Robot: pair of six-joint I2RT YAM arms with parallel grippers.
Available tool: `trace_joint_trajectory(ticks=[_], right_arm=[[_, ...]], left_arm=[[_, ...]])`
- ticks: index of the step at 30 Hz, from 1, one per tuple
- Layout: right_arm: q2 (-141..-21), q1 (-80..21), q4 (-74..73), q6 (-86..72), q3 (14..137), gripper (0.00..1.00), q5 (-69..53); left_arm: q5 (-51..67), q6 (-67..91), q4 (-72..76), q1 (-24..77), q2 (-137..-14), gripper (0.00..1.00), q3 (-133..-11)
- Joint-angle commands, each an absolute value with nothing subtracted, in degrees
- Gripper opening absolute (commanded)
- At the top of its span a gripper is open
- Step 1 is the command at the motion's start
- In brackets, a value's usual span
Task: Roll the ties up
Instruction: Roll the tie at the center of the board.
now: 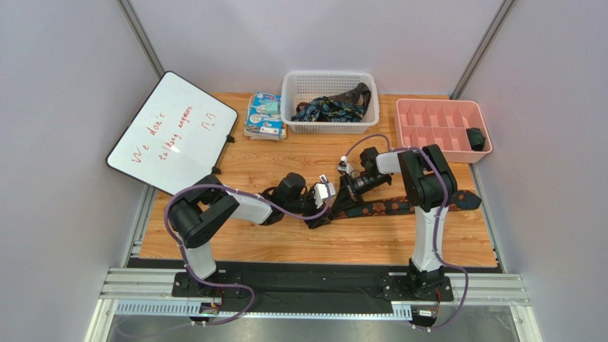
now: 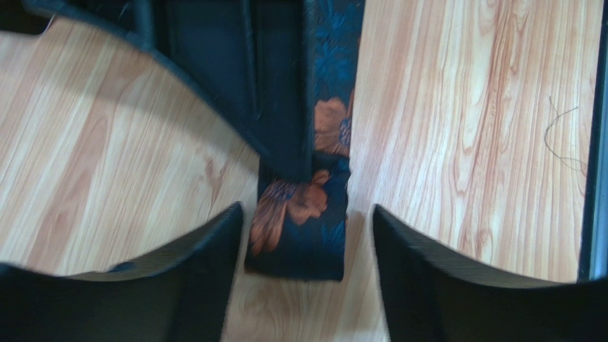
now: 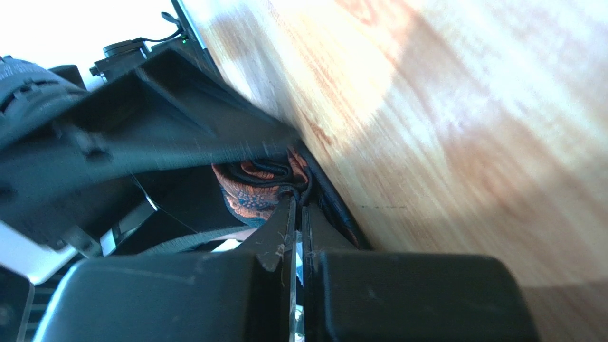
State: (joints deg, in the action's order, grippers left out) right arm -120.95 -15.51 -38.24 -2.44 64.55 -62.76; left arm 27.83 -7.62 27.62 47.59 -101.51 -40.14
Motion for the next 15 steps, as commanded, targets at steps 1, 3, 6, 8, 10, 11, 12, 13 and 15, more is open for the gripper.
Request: trace_joint_trajectory(ticks=[1,3,6,8,10,11,12,13,15], right_arm=[[-125.9,-15.6,-42.7,-5.4,64.2,0.00,-49.0],[-125.8,-15.5,-42.8,-5.3,64.6,0.00,-50.6],[-124.9,-14.8,-43.4,-3.6,65.8,0.14,-55.3],[-122.5,-13.6,-44.1,-3.0,66.4,0.34,-57.0],[-120.3,-12.2,-44.5,-2.7,66.8,0.44,-58.1],[-118.4,-12.0,-44.6,-2.6,67.1,0.48,-58.3],[-117.5,-11.6,-45.0,-2.6,67.2,0.51,-59.2],[-116.8,-11.3,-45.5,-2.6,67.4,0.53,-59.8],[-114.9,-11.5,-45.6,-2.9,67.2,0.54,-62.0]], left_arm=[[28.7,-10.0,31.1,48.8,-105.4,0.62,-41.8],[26.9,-12.9,25.0,48.7,-104.9,0.40,-43.5],[22.0,-19.2,12.8,49.2,-103.0,0.27,-46.7],[20.3,-23.4,4.3,49.4,-102.2,0.25,-48.9],[18.8,-25.0,-0.2,49.6,-101.6,0.24,-50.4],[18.6,-26.0,-5.5,49.7,-101.6,0.24,-52.1],[19.0,-25.8,-7.1,49.8,-101.3,0.25,-52.8],[18.7,-25.6,-7.2,50.1,-101.3,0.26,-53.2],[17.0,-25.9,-13.3,52.3,-103.2,0.28,-57.7]])
